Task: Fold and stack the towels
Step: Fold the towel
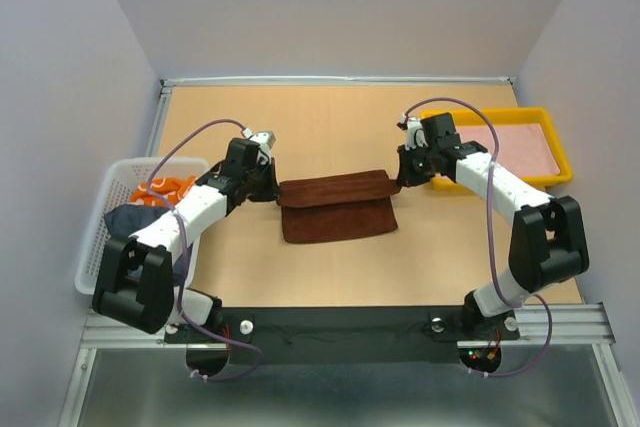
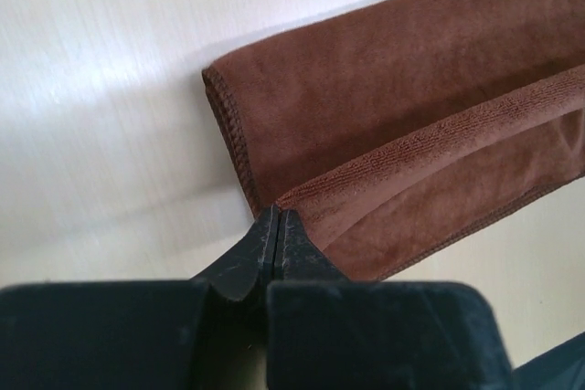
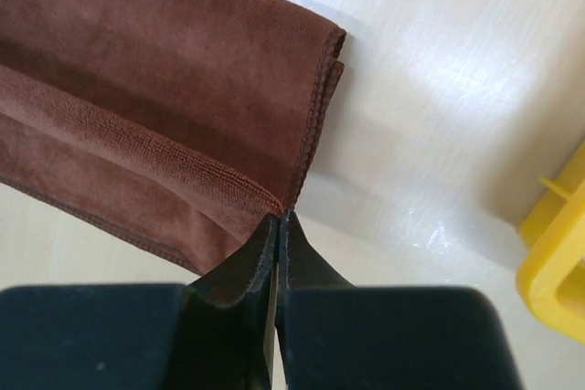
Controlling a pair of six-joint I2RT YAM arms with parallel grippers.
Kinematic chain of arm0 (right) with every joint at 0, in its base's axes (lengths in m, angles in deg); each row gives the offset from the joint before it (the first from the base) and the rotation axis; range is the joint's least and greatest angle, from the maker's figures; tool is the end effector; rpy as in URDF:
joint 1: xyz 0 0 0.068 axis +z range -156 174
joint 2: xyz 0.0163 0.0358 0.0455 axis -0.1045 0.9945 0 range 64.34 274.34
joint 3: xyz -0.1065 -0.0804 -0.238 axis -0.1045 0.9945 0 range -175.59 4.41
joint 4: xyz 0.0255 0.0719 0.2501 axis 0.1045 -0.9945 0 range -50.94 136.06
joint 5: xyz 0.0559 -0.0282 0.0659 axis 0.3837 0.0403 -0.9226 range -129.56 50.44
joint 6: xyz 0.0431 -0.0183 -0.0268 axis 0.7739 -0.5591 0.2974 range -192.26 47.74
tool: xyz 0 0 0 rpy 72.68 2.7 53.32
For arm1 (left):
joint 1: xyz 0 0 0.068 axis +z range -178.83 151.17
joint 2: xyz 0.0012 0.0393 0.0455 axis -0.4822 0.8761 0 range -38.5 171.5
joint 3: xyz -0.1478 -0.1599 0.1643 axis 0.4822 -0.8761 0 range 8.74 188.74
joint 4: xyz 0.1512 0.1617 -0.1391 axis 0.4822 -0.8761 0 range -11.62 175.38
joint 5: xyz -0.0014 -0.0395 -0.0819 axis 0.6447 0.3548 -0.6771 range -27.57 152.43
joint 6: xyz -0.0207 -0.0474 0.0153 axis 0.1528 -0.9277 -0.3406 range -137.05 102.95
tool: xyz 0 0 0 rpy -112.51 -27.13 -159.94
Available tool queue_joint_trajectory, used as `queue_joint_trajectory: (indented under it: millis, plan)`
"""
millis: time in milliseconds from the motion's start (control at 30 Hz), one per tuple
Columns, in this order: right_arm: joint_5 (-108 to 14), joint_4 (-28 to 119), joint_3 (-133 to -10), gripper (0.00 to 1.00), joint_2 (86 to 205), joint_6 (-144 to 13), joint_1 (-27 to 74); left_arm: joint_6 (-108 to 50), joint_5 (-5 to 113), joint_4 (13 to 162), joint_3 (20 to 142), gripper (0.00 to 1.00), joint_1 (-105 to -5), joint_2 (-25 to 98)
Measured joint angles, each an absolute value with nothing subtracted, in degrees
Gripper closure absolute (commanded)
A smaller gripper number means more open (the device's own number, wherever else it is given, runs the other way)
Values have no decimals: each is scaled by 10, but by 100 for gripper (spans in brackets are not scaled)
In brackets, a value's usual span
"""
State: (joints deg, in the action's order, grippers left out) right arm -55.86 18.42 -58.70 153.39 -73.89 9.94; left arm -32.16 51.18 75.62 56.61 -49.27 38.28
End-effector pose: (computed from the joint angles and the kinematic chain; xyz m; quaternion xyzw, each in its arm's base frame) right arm 0.3110 0.0992 0.2372 -0.1874 0.9225 0.1721 0.2901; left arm 0.2676 -0.1073 0.2366 0.0841 0.8940 -0.2157 0.3836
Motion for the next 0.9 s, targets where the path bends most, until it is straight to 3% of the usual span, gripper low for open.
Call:
queue_joint_trajectory:
  millis: [900]
  plan:
    - [-529,182,-543,100,1530,-672,99,-404,543,748,514,100,-526,369]
